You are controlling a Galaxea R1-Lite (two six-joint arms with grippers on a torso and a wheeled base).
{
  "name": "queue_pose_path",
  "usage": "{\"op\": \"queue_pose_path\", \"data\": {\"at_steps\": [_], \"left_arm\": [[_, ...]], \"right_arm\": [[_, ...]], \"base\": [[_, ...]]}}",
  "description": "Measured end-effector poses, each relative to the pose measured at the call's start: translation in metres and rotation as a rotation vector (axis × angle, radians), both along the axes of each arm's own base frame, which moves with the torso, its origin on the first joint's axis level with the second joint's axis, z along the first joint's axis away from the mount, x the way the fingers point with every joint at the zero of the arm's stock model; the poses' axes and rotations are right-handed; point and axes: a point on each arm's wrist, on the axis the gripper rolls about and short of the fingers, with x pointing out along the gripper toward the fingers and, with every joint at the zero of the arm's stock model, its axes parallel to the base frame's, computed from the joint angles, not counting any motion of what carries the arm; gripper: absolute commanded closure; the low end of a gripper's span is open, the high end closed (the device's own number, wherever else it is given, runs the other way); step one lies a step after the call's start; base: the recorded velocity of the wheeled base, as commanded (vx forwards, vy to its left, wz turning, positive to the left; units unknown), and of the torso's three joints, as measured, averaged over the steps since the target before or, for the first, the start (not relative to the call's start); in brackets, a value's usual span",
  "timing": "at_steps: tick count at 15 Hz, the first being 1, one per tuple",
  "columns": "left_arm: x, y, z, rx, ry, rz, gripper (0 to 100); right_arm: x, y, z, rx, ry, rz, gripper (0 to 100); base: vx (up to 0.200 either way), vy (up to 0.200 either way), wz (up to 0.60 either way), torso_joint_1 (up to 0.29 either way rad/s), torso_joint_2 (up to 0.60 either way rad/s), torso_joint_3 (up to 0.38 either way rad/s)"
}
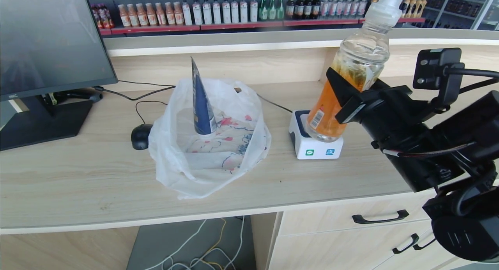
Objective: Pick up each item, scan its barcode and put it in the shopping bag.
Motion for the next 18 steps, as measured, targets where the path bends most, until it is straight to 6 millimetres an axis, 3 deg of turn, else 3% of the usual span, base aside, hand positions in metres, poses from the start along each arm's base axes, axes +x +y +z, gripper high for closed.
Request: {"op": "queue_pose_path", "data": {"at_steps": [11, 18], "left_arm": [[0.0, 0.0, 0.0, -0.003, 0.0, 0.001, 0], [0.0, 0.0, 0.0003, -0.001, -0.003, 0.0, 0]], "right_arm": [[0.0036, -0.0033, -0.004, -0.001, 0.018, -0.01, 100], [0.0055, -0.0018, -0.0065, -0.006, 0.024, -0.007, 100]], "base": [[0.0, 0.2, 0.0, 0.005, 0.0, 0.001], [0.0, 0.0, 0.0, 0.0, 0.0, 0.0]]}}
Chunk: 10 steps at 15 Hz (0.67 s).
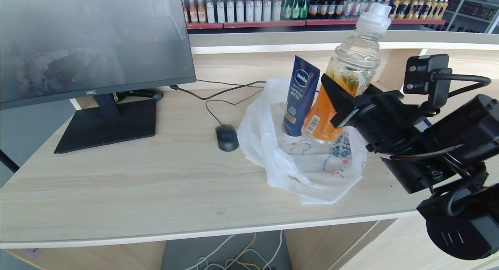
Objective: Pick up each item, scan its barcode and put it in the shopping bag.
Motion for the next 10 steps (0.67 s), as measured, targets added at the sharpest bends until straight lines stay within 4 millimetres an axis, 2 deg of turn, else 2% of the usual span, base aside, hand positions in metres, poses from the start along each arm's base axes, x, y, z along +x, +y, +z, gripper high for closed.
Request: {"op": "queue_pose_path", "data": {"at_steps": [8, 10], "left_arm": [[0.0, 0.0, 0.0, 0.0, 0.001, 0.0, 0], [0.0, 0.0, 0.0, 0.0, 0.001, 0.0, 0]], "right_arm": [[0.0, 0.0, -0.007, -0.014, 0.024, -0.002, 100], [0.0, -0.003, -0.018, -0.045, 0.058, -0.015, 100]], "base": [[0.0, 0.0, 0.0, 0.0, 0.0, 0.0], [0.0, 0.0, 0.0, 0.0, 0.0, 0.0]]}}
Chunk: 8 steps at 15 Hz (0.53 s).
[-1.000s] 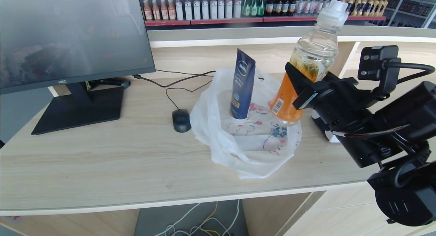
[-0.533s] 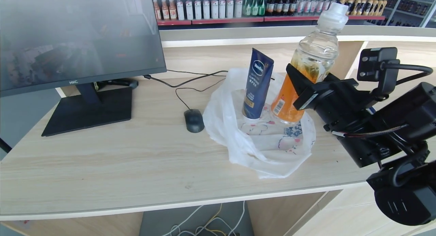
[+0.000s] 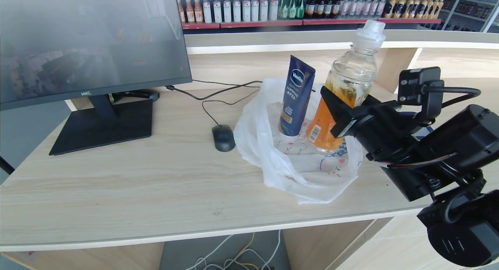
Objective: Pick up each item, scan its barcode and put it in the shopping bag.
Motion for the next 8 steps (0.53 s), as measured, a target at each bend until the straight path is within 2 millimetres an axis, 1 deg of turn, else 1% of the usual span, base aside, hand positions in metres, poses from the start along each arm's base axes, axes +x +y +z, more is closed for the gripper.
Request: {"op": "queue_pose_path", "data": {"at_steps": [4, 8], "left_arm": [[0.0, 0.0, 0.0, 0.0, 0.001, 0.0, 0], [0.0, 0.0, 0.0, 0.0, 0.001, 0.0, 0]], "right_arm": [[0.009, -0.007, -0.012, -0.027, 0.038, -0.035, 100], [0.019, -0.007, -0.016, -0.027, 0.045, -0.05, 100]], "base": [[0.0, 0.0, 0.0, 0.0, 0.0, 0.0], [0.0, 0.0, 0.0, 0.0, 0.0, 0.0]]}}
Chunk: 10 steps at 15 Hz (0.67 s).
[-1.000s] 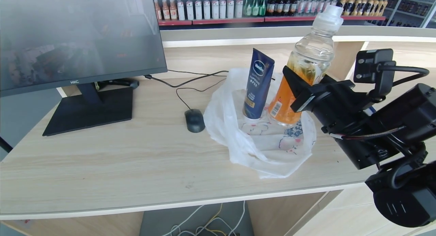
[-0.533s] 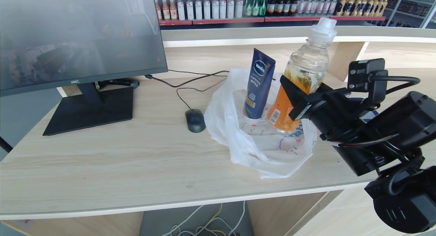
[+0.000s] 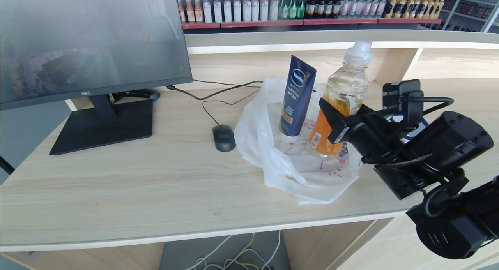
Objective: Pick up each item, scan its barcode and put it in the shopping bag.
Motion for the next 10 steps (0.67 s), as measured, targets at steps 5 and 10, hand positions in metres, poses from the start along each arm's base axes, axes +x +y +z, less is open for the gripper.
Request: {"op": "queue_pose_path", "data": {"at_steps": [5, 10], "left_arm": [[0.0, 0.0, 0.0, 0.0, -0.001, 0.0, 0], [0.0, 0.0, 0.0, 0.0, 0.0, 0.0, 0]], "right_arm": [[0.011, -0.005, -0.004, 0.001, 0.008, -0.028, 100], [0.022, -0.009, -0.003, 0.025, 0.001, -0.048, 100]], "base": [[0.0, 0.0, 0.0, 0.0, 0.0, 0.0], [0.0, 0.0, 0.0, 0.0, 0.0, 0.0]]}}
